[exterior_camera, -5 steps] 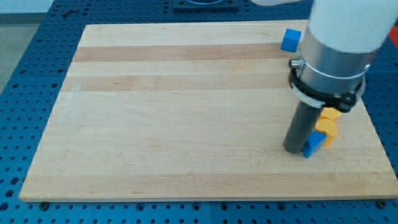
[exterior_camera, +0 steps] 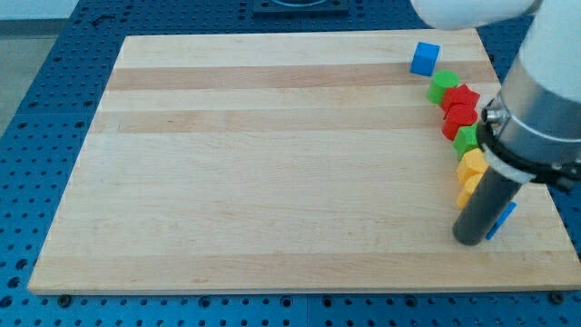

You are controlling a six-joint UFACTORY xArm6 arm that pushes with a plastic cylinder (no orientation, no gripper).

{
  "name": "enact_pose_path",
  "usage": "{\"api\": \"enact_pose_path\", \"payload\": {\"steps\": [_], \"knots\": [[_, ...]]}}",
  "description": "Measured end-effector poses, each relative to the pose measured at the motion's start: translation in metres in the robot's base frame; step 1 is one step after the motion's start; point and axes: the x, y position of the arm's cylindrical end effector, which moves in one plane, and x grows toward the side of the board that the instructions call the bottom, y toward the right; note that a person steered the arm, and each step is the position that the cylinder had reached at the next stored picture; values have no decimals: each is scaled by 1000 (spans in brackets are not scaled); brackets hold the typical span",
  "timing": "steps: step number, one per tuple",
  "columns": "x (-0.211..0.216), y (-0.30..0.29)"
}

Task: Point your arm at the blue cube

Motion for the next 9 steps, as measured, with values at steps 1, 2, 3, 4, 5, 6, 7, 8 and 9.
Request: {"api": "enact_pose_path", "payload": {"steps": [1, 2, 3, 4, 5, 6, 7, 8, 9], "knots": [[-6, -71], [-52, -150], [-114, -217], [-180, -236], [-233, -236], [-294, -221], [-341, -179], [-362, -142], [-364, -106]]}}
